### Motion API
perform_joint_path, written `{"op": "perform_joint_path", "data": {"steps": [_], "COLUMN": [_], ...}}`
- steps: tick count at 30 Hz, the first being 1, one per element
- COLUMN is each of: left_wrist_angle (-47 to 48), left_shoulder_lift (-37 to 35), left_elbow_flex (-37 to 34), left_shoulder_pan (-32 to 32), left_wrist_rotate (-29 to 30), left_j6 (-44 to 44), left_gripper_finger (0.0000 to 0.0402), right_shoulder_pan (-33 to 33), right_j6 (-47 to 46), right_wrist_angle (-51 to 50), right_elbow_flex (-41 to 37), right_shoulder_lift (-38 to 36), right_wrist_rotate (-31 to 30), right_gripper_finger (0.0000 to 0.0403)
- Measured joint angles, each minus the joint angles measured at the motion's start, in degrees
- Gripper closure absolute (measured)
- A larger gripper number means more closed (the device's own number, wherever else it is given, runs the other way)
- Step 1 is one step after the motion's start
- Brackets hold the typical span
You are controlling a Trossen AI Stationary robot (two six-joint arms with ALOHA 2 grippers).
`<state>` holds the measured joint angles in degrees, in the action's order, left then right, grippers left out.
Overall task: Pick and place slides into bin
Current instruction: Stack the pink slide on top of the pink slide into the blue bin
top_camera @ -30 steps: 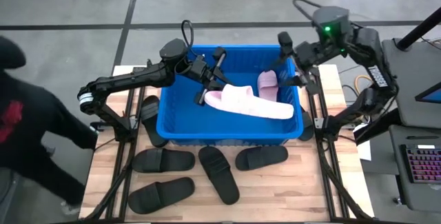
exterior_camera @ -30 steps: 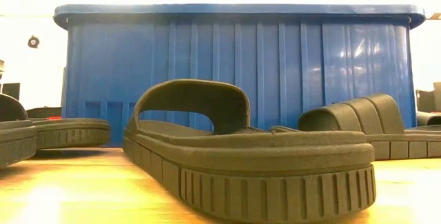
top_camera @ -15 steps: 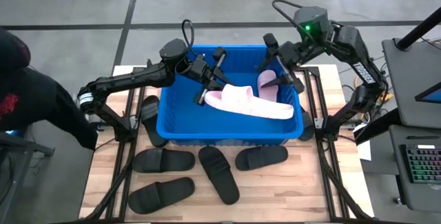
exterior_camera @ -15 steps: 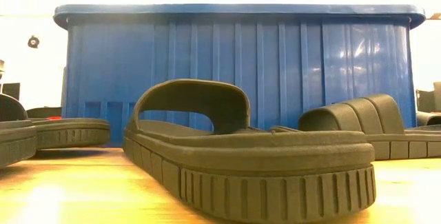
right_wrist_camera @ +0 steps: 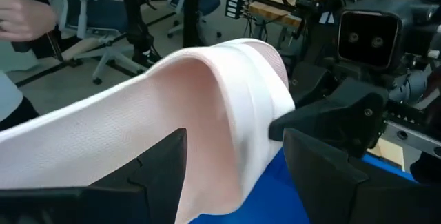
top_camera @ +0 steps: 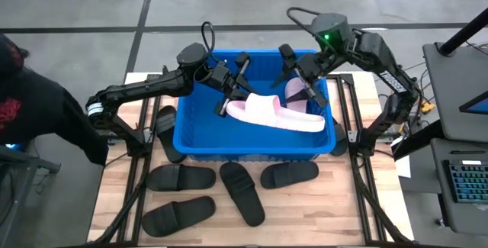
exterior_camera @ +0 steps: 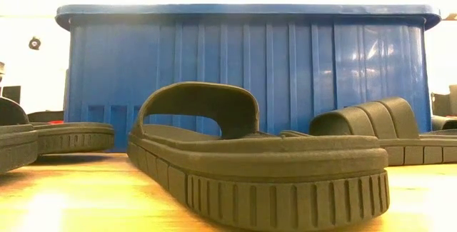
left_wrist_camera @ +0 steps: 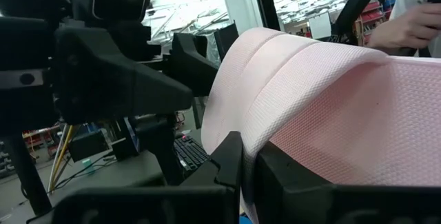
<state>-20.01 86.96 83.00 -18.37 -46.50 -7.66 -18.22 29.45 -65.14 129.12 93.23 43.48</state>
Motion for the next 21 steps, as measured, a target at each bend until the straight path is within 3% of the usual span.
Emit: {"op": "perform_joint_path", "data": {"steps": [11,21], "left_wrist_angle": [0.0,-0.1], "left_shoulder_lift": [0.0,0.1], "left_elbow_flex": [-0.3,-1.8], "left_shoulder_pan": [0.0,0.0], "left_wrist_rotate": [0.1,2.0], "left_j6": [0.0,0.3], "left_gripper_finger": [0.0401,0.0401], "right_shoulder_pan": [0.2,0.7], "right_j6": [-0.3,-0.5], "right_wrist_angle": [2.0,2.1], "right_elbow_flex": [0.0,0.0], "right_shoulder_lift": [1.4,1.5], "right_wrist_rotate": [-1.4,-1.6], "right_gripper_finger": [0.0178,0.0225]}}
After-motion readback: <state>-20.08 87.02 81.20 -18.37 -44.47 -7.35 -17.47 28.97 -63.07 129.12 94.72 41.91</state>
